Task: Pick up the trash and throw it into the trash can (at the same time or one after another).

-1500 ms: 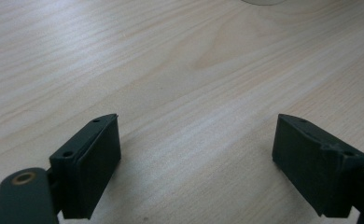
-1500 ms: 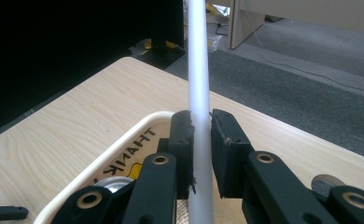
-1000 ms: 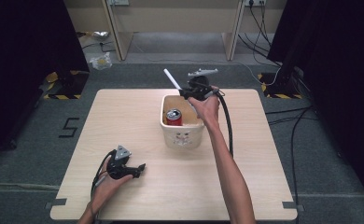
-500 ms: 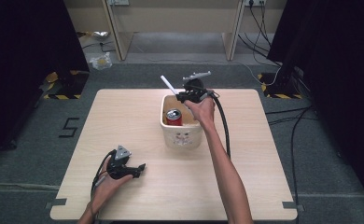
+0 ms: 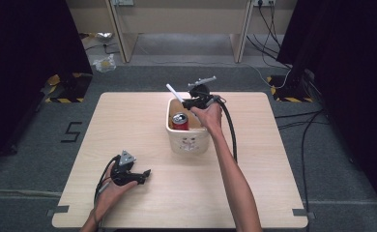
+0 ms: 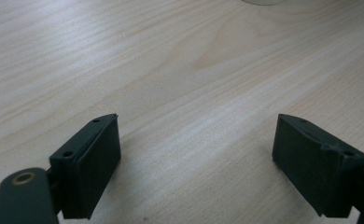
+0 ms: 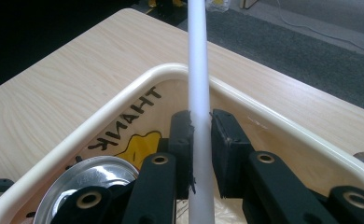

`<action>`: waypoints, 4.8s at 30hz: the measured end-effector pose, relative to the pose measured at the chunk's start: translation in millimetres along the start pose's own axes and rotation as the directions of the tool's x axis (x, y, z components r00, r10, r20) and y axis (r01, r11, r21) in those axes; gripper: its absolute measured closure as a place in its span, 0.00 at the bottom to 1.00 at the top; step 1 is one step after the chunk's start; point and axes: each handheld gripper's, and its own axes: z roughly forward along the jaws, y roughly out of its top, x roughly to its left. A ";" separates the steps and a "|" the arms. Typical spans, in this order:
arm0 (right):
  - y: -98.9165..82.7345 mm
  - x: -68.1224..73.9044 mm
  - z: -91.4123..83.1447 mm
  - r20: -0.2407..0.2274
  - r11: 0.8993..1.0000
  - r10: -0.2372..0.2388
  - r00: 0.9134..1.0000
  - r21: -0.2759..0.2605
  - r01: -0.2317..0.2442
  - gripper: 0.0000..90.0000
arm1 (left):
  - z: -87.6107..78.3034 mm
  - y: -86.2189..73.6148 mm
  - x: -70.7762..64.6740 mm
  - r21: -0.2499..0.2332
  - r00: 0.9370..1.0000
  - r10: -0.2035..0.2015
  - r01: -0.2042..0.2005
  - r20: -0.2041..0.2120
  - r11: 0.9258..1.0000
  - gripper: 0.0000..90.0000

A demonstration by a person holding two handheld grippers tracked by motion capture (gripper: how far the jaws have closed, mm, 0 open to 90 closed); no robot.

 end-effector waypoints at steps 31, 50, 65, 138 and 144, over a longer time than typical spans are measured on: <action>-2.1 -4.8 -24.0 0.020 1.000 0.025 0.999 -0.001 -0.025 0.51 | -0.2 0.1 0.0 0.003 1.000 0.001 -0.001 0.000 1.000 0.16; -17.3 -19.6 -62.8 0.076 0.994 0.065 0.995 -0.097 -0.057 0.33 | -0.2 0.1 -0.1 0.003 1.000 0.000 0.000 -0.001 1.000 0.16; -43.1 -31.0 -91.2 0.157 0.993 0.059 0.986 -0.106 -0.043 0.29 | -0.1 0.1 -0.2 0.002 1.000 0.000 0.000 -0.002 1.000 0.16; -185.0 -4.6 -114.6 0.215 0.998 0.004 0.977 -0.055 0.008 0.28 | 0.1 0.0 -0.4 0.000 1.000 -0.001 0.001 -0.002 1.000 0.16; -195.0 -2.9 -110.7 0.210 0.999 0.007 0.978 -0.046 0.002 0.28 | 0.0 0.0 -0.2 0.002 1.000 0.000 0.000 -0.002 1.000 0.16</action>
